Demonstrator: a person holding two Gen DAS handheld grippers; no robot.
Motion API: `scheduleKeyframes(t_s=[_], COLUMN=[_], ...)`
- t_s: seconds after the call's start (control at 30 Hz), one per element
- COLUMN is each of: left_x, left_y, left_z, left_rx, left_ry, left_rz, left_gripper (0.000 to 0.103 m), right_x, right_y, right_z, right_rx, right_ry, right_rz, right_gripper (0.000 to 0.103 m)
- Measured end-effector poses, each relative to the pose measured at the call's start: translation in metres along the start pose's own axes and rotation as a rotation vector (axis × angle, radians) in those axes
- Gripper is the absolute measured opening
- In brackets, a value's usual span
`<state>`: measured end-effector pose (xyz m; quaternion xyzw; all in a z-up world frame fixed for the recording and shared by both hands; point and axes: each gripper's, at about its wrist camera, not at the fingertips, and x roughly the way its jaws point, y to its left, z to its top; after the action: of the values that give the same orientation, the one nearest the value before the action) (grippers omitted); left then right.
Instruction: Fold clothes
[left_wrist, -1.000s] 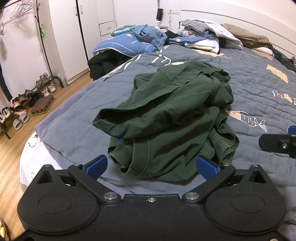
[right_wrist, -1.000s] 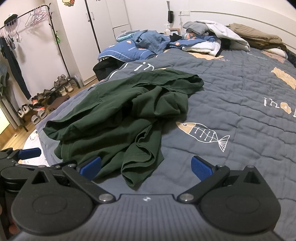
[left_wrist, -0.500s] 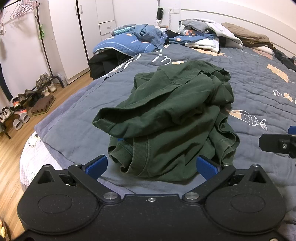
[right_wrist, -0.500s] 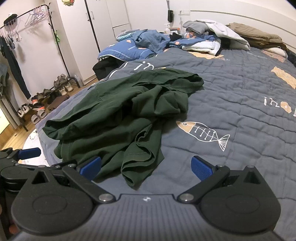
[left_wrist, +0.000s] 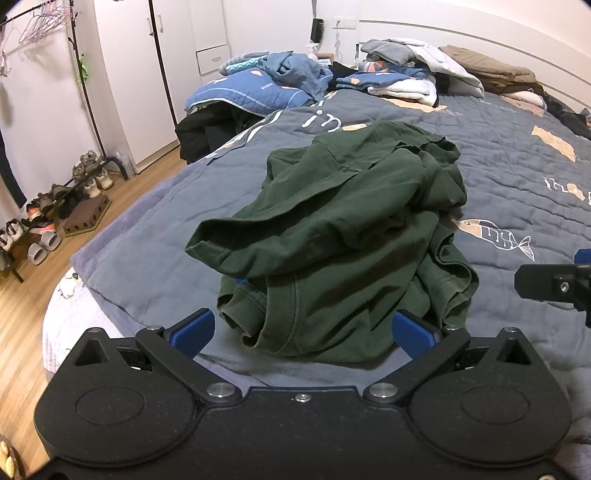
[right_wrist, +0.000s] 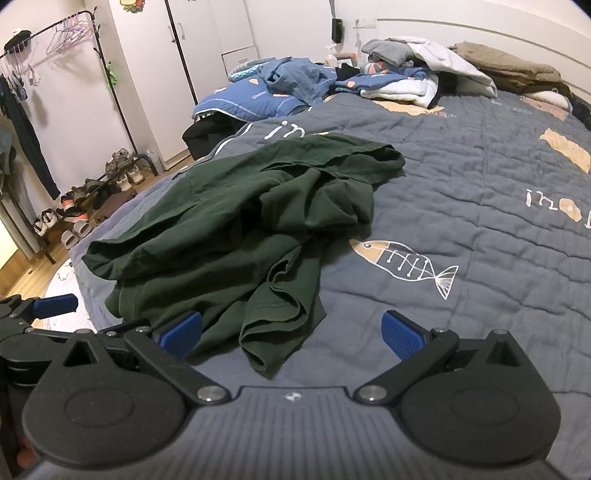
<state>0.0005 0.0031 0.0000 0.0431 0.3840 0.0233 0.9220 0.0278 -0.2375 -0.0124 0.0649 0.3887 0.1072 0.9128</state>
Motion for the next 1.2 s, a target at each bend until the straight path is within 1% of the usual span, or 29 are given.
scheduleKeyframes(t_s=[0.13, 0.27, 0.43, 0.53, 0.77, 0.9, 1.0, 1.07, 1.13, 1.2], left_x=[-0.002, -0.004, -0.007, -0.006, -0.002, -0.002, -0.003, -0.002, -0.002, -0.001], left_y=[0.002, 0.009, 0.031, 0.052, 0.098, 0.104, 0.108, 0.113, 0.117, 0.121], left_z=[0.002, 0.007, 0.015, 0.022, 0.031, 0.033, 0.036, 0.036, 0.036, 0.036], left_rx=[-0.004, -0.010, -0.056, -0.089, -0.190, -0.189, -0.197, -0.220, -0.244, -0.268], left_ry=[-0.011, -0.029, -0.051, -0.062, -0.101, -0.126, -0.133, -0.126, -0.121, -0.115], left_rz=[-0.009, -0.012, -0.035, -0.033, 0.026, 0.076, 0.078, 0.067, 0.055, 0.043], left_gripper=[0.103, 0.103, 0.103, 0.103, 0.103, 0.103, 0.103, 0.103, 0.103, 0.103], right_x=[0.000, 0.003, 0.017, 0.028, 0.049, 0.064, 0.080, 0.091, 0.101, 0.108], right_y=[-0.003, -0.001, 0.009, 0.019, 0.053, 0.068, 0.074, 0.076, 0.077, 0.076], right_z=[0.003, 0.005, 0.013, 0.024, 0.046, 0.060, 0.067, 0.069, 0.069, 0.067], right_rx=[0.020, 0.024, 0.041, 0.067, 0.106, 0.164, 0.223, 0.251, 0.280, 0.315], right_ry=[0.000, -0.024, -0.033, -0.042, -0.052, -0.056, -0.037, -0.008, 0.016, 0.032], right_rz=[0.016, 0.026, 0.038, 0.075, 0.160, 0.220, 0.256, 0.254, 0.251, 0.248], right_gripper=[0.103, 0.103, 0.103, 0.103, 0.103, 0.101, 0.101, 0.098, 0.091, 0.088])
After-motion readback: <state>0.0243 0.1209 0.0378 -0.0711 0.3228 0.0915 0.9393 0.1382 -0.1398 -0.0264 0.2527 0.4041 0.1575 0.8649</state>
